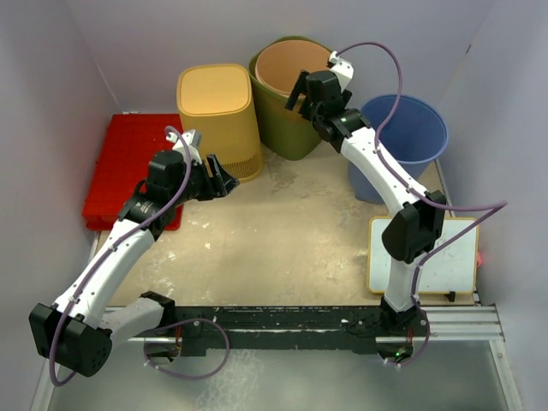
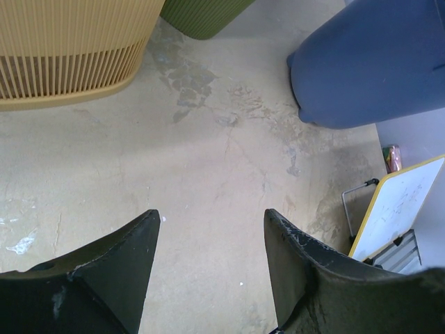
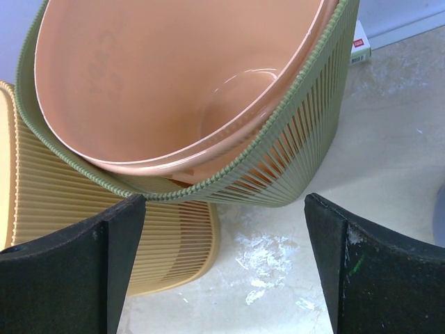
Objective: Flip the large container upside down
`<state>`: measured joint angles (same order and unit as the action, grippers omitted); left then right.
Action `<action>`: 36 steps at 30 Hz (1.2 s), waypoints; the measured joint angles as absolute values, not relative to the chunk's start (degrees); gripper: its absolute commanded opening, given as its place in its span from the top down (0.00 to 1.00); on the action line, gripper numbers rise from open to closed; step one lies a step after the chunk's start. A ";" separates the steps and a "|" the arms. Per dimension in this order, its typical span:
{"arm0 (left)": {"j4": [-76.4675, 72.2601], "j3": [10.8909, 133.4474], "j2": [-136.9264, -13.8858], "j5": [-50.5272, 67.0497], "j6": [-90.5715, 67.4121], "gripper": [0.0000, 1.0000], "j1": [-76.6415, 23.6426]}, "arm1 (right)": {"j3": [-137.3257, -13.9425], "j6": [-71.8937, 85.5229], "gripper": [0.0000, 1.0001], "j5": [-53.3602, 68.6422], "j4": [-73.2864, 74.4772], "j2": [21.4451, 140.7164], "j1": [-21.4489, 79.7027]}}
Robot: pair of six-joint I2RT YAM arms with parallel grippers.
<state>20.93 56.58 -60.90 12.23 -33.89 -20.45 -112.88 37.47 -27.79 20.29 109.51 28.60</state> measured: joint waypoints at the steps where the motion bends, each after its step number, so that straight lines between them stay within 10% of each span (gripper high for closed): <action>1: 20.91 56.45 -60.90 12.23 -33.89 0.41 -20.45 | -112.88 37.60 0.04 -27.70 20.34 109.51 28.49; 14: 20.93 56.31 -60.90 12.23 -33.91 0.41 -20.71 | -111.20 39.99 0.05 -24.97 20.58 107.59 24.27; 30: 20.43 55.48 -61.08 12.23 -33.98 0.41 -21.26 | -102.61 39.27 0.53 -25.56 19.14 100.86 22.68; 36: 20.23 55.48 -61.39 12.23 -34.02 0.41 -21.76 | -101.08 37.12 0.53 -26.06 19.16 100.29 19.92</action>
